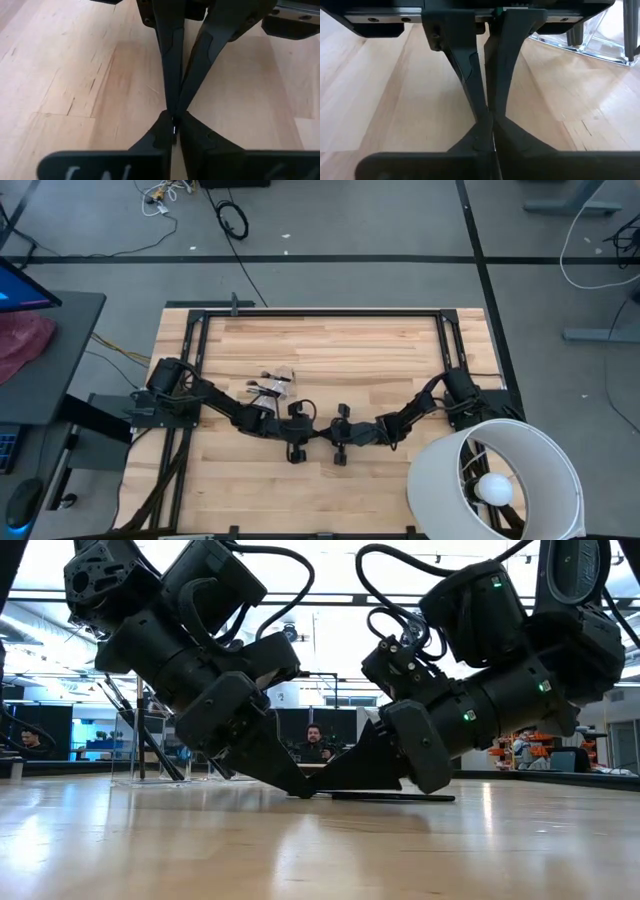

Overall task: Put items in baskets/containers
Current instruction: Put the eyeshadow brush into the middle section of the transparent organizer

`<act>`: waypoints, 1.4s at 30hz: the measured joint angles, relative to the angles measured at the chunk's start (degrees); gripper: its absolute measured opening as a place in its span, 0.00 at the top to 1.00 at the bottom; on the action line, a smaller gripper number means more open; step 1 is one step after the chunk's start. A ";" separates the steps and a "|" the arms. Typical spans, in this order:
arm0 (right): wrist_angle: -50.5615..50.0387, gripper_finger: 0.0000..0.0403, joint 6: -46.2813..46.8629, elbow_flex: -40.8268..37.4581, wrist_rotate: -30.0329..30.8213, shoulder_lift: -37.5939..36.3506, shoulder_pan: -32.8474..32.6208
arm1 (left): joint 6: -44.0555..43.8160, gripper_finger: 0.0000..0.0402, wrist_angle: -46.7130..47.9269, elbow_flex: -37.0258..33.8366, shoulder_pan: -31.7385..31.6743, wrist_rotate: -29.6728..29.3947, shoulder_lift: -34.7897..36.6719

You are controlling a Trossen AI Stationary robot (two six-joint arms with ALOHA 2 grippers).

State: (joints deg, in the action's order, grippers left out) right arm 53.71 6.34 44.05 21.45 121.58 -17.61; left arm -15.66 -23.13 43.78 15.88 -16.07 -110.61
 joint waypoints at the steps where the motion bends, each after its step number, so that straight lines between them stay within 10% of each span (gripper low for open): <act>1: -0.43 0.92 -0.16 0.00 -0.07 -0.31 0.00 | -0.05 0.94 0.50 0.02 -0.04 0.02 0.00; 22: -35.41 0.58 3.92 -0.86 -5.02 -15.72 -1.54 | -0.61 0.97 0.98 -0.08 -0.08 1.07 0.00; 31: -13.96 0.54 5.18 -9.83 -5.51 -9.80 -0.79 | -0.66 0.97 0.52 -0.19 -0.07 1.26 0.00; 42: 3.04 0.84 2.63 -15.13 -6.55 -3.43 -0.02 | -0.31 0.97 -0.03 -0.23 0.37 1.54 0.00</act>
State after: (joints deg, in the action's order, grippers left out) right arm 56.74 8.97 28.92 14.90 118.15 -17.63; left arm -15.97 -23.16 43.55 16.25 -14.52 -110.61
